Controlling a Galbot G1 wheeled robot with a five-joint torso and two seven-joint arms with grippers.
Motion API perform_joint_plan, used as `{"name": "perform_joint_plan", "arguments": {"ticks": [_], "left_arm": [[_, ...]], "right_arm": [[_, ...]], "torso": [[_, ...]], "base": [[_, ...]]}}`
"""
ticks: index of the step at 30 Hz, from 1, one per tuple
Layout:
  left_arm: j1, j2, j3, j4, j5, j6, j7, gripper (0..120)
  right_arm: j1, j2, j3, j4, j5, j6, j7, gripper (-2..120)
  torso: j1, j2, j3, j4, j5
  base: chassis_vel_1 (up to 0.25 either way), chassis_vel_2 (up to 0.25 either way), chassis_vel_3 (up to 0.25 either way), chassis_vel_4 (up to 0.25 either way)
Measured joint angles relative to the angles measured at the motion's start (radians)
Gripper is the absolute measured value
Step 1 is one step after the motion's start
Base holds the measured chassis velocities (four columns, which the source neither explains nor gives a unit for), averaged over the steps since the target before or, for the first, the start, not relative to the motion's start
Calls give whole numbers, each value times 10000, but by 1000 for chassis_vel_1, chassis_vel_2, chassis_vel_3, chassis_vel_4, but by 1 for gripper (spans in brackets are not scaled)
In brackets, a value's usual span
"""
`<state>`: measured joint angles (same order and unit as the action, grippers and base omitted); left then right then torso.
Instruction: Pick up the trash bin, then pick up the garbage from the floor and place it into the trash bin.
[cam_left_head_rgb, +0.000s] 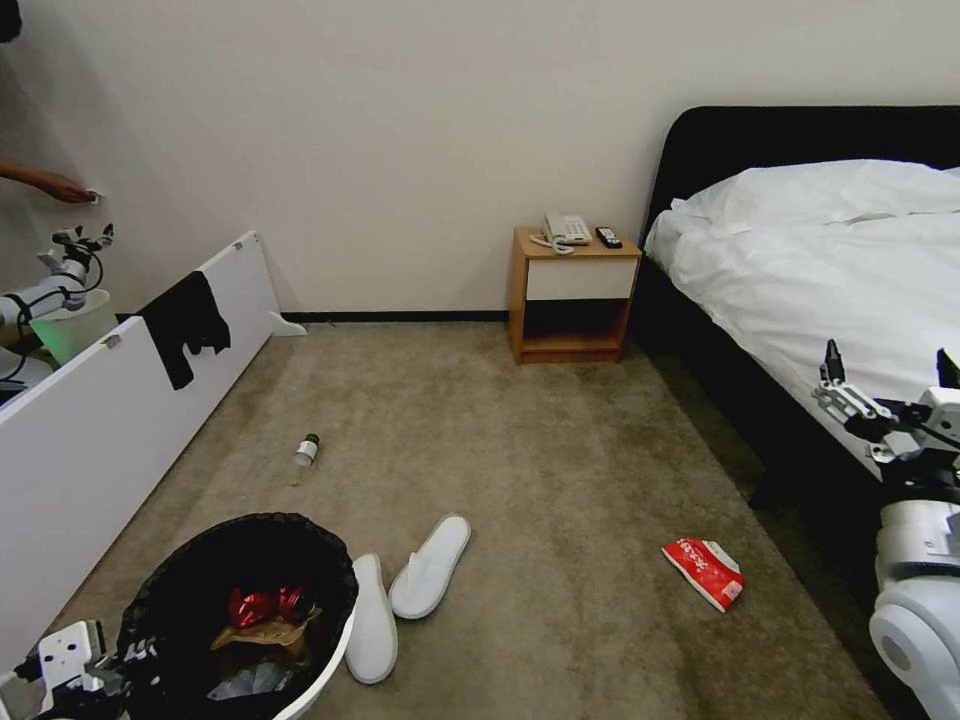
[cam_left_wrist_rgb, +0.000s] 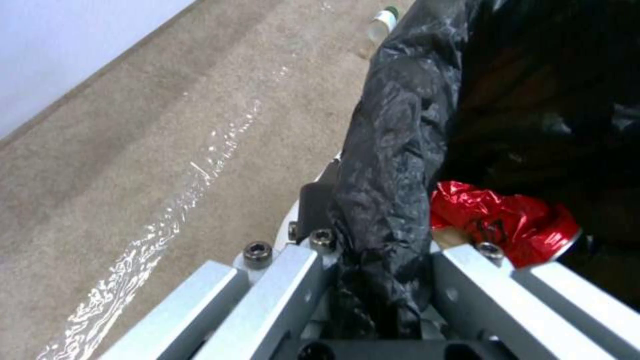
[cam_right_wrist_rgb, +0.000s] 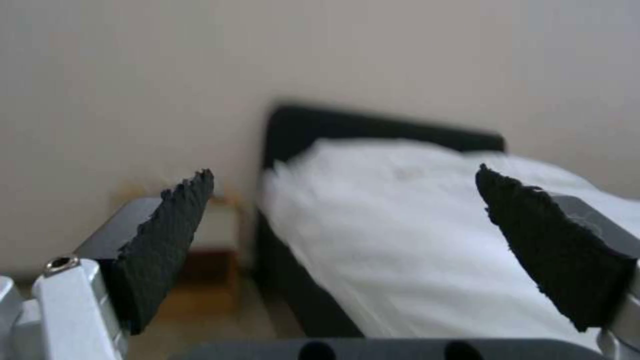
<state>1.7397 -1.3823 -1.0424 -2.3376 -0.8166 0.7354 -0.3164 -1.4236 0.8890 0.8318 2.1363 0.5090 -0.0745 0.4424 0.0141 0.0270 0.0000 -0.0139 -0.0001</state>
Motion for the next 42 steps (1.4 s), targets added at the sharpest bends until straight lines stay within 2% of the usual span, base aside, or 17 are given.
{"name": "perform_joint_plan", "arguments": {"ticks": [3, 5, 6, 8, 9, 11, 12, 16, 18, 20, 29, 33, 36, 42], "left_arm": [[-27, -7, 23, 39, 53, 0, 32, 2], [-86, -27, 79, 117, 141, -18, 93, 2], [-86, -27, 79, 117, 141, -18, 93, 2], [-111, -16, 96, 160, 150, -39, 115, 2], [-111, -16, 96, 160, 150, -39, 115, 2], [-178, 34, 115, 213, 145, -49, 129, 2], [-178, 34, 115, 213, 145, -49, 129, 2], [-252, 102, 183, 319, 128, -61, 151, 2], [-258, 115, 190, 344, 128, -66, 156, 2], [-297, 160, 210, 396, 120, -78, 168, 2], [-320, 241, 253, 470, 89, -96, 205, 2], [-319, 242, 260, 487, 89, -105, 221, 2], [-303, 242, 279, 488, 92, -107, 230, 2], [-297, 217, 288, 482, 116, -109, 234, 2]], "right_arm": [[-110, -53, 111, -165, -6, -289, -6, 100], [-357, -211, 333, -1052, -39, -1102, -8, 100], [-357, -211, 333, -1052, -39, -1102, -8, 100], [-476, -323, 391, -1630, 327, -1945, 168, 100], [-476, -323, 391, -1630, 327, -1945, 168, 100], [-601, -406, 391, -2125, 567, -2626, 326, 100], [-601, -406, 391, -2125, 567, -2626, 326, 100], [-884, -468, 449, -2719, 630, -3742, 365, 100], [-941, -479, 457, -2813, 618, -3910, 321, 100], [-1092, -525, 357, -3094, 711, -4490, 199, 100], [-1036, -574, -561, -4079, 465, -4872, -425, 100], [-926, -630, -1232, -4404, 161, -4702, -741, 100], [-772, -687, -1907, -4645, -203, -4246, -1105, 100], [-249, -640, -2564, -4738, -317, -3985, -1347, 100]], "torso": [[0, 0, 0, -1, 2], [0, 0, 0, -1, 3], [0, 0, 0, -1, 3], [0, 0, 1, 0, 2], [0, 0, 1, 0, 2], [0, 0, 1, -1, 4], [0, 0, 1, -1, 4], [0, 0, 1, -2, 3], [1, 0, 1, -1, -1], [1, 1, 0, -1, 0], [1, 0, 0, -1, 2], [1, 0, 1, 0, 1], [1, 0, 1, -1, 3], [1, 0, 1, 2, 1]], "base": [[0, 0, 0, 0], [0, 0, 0, 0], [0, 0, 0, 0], [0, 0, 0, 0], [0, 0, 0, 0], [0, 0, 0, 0], [0, 0, 0, 0], [0, 0, 0, 0], [0, 0, 0, 0], [0, 0, 0, 0], [0, 0, 0, 0], [0, 0, 0, 0], [0, 0, 0, 0], [0, 0, 0, 0]]}}
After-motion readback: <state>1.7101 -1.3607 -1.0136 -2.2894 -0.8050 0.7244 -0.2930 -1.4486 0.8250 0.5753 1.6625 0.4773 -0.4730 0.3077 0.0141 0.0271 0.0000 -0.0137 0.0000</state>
